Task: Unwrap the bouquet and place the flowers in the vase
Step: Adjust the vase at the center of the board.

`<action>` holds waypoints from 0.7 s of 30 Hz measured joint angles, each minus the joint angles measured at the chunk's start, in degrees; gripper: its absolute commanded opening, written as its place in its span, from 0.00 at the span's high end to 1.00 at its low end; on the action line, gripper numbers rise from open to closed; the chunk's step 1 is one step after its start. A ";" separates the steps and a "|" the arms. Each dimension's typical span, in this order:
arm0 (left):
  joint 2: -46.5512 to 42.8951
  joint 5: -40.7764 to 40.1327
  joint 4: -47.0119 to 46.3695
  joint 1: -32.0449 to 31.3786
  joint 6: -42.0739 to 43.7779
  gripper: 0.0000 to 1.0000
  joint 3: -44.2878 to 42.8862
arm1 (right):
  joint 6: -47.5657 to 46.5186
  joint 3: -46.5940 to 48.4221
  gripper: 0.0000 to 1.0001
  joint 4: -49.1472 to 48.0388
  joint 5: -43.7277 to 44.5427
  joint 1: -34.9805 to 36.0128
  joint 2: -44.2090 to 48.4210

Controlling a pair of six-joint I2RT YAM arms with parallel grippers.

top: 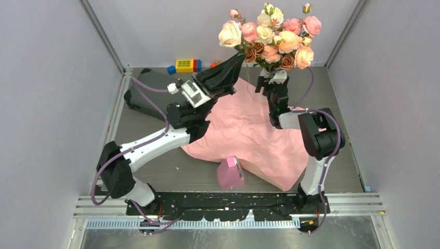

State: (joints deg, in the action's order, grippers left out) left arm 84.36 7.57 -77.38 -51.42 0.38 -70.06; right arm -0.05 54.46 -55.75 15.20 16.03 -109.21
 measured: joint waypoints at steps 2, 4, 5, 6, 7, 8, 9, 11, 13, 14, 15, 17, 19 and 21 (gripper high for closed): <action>2.60 0.28 -0.31 0.00 1.53 1.00 -3.26 | -0.02 0.00 1.00 -0.02 0.00 0.00 0.00; 5.18 0.66 -0.37 0.00 2.95 1.00 -6.08 | -0.02 0.00 1.00 -0.04 -0.02 0.00 0.00; 6.36 0.87 -0.39 0.00 3.45 1.00 -7.34 | -0.02 0.00 1.00 -0.04 0.00 0.00 0.00; 7.58 1.14 -0.39 0.00 4.02 1.00 -8.63 | -0.02 0.00 1.00 -0.07 -0.02 0.00 0.00; 8.52 1.31 -0.39 0.00 4.46 1.00 -9.60 | -0.02 0.00 1.00 -0.09 -0.02 0.00 0.00; 9.62 1.55 -0.37 0.00 4.76 1.00 -10.71 | -0.02 -0.02 1.00 -0.09 -0.02 0.00 0.00; 10.62 1.68 -0.37 0.00 4.98 1.00 -11.69 | -0.02 -0.02 1.00 -0.09 -0.02 0.00 0.00; 12.33 2.10 -0.35 0.00 5.38 1.00 -13.64 | -0.02 -0.02 1.00 -0.11 -0.02 0.00 0.00; 13.99 2.56 -0.35 0.00 6.08 1.00 -15.76 | -0.02 -0.02 1.00 -0.13 -0.02 0.00 0.00; 14.75 2.78 -0.37 0.00 6.34 1.00 -16.90 | -0.02 -0.02 1.00 -0.13 -0.02 0.00 0.00; 15.54 3.02 -0.33 0.00 6.62 1.00 -18.05 | -0.02 -0.02 1.00 -0.15 -0.04 0.00 0.00; 16.70 3.39 -0.24 0.00 7.61 1.00 -19.80 | -0.02 -0.04 1.00 -0.20 -0.04 0.00 0.00; 17.84 3.63 -0.07 0.00 8.59 1.00 -21.46 | -0.02 -0.13 1.00 -0.35 -0.04 0.00 0.00; 18.88 3.89 -0.07 0.00 9.38 1.00 -22.93 | -0.02 -0.24 1.00 -0.50 -0.04 0.00 0.00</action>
State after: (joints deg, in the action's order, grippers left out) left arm 103.24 11.46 -77.45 -51.42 9.76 -92.99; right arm -0.08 54.22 -56.25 15.16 16.03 -109.21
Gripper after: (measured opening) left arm 0.010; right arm 0.859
